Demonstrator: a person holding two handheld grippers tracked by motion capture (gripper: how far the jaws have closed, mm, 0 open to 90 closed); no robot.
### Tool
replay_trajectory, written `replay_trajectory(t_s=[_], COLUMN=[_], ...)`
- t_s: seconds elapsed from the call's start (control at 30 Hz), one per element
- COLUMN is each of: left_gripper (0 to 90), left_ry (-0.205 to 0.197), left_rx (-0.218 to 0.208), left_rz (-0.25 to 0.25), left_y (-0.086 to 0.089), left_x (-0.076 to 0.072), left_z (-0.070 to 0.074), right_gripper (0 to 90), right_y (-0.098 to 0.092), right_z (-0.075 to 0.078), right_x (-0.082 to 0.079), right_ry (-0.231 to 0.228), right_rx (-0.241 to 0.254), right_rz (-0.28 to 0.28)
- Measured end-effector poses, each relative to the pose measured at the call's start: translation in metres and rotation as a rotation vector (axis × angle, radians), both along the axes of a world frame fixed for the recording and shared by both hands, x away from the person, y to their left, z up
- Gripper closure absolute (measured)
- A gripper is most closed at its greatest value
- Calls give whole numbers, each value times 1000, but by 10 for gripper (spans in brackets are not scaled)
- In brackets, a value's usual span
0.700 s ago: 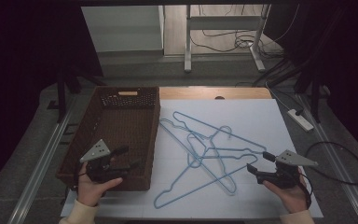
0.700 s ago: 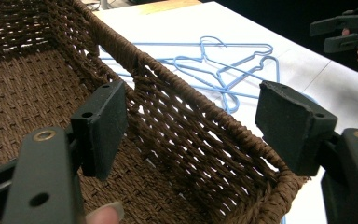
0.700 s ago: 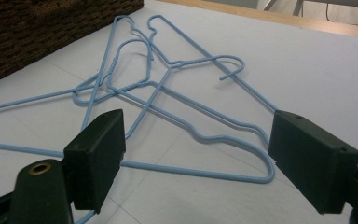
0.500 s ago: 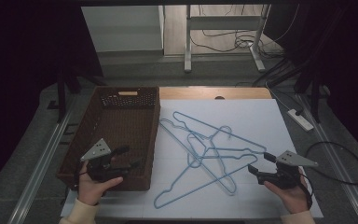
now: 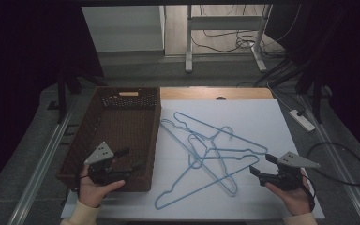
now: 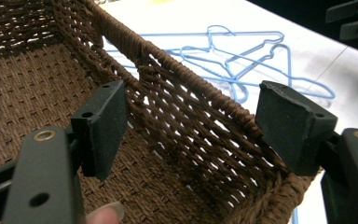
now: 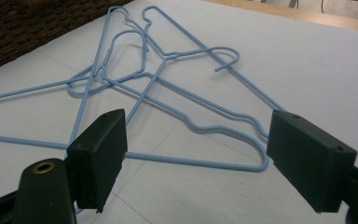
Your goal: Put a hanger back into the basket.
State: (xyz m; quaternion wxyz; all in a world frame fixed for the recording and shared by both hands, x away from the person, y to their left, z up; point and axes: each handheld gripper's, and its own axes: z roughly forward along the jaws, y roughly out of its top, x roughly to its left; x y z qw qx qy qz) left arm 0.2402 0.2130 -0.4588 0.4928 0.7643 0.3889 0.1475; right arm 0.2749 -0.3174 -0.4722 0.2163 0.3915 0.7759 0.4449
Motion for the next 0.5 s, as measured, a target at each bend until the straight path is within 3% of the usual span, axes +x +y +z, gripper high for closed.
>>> replay_trajectory(t_s=[0.5], left_gripper=[257], left_ry=[-15], left_rx=[-3], left_rz=[-7], left_y=[-1], left_x=[-1], left_z=[4], right_gripper=[241], right_y=[20], right_z=[5], right_x=[12], right_ry=[52], right_rx=[-36], right_rz=[20])
